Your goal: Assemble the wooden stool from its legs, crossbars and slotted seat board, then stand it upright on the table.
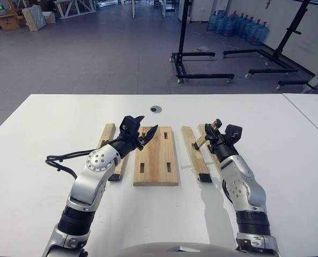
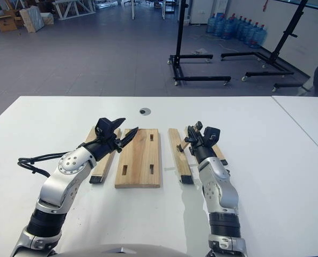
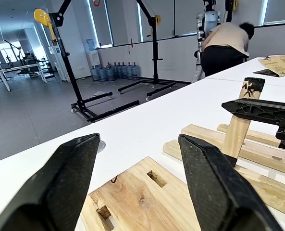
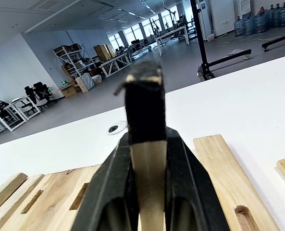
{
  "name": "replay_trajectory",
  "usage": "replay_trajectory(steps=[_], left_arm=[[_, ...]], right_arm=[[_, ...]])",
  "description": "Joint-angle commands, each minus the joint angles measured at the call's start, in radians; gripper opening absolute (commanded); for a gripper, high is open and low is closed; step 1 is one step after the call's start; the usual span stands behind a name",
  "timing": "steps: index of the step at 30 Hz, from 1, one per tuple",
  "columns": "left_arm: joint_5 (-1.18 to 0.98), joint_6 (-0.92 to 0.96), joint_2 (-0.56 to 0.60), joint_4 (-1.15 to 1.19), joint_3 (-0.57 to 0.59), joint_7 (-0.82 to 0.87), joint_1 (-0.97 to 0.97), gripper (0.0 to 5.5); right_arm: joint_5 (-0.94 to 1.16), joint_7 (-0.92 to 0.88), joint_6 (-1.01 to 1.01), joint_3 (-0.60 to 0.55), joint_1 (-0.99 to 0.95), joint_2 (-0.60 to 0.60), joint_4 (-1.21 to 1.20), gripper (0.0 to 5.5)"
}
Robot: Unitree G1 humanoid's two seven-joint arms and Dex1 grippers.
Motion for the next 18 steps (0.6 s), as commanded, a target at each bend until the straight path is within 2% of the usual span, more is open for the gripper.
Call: replay_trajectory(steps=[1,18], left_arm=[[0.014,0.0,0.003,-0.003,-0.008,-0.001,0.015,2.99],[0.024,0.001,-0.006,0.001,-0.01,-0.003,0.02,2.99]], right_arm=[[0.0,-0.008,0.007,-0.009,0.004,0.012,-0.025,0.4],[-0.029,0.005,0.001,0.003,0.009,0.033,-0.002,0.4]])
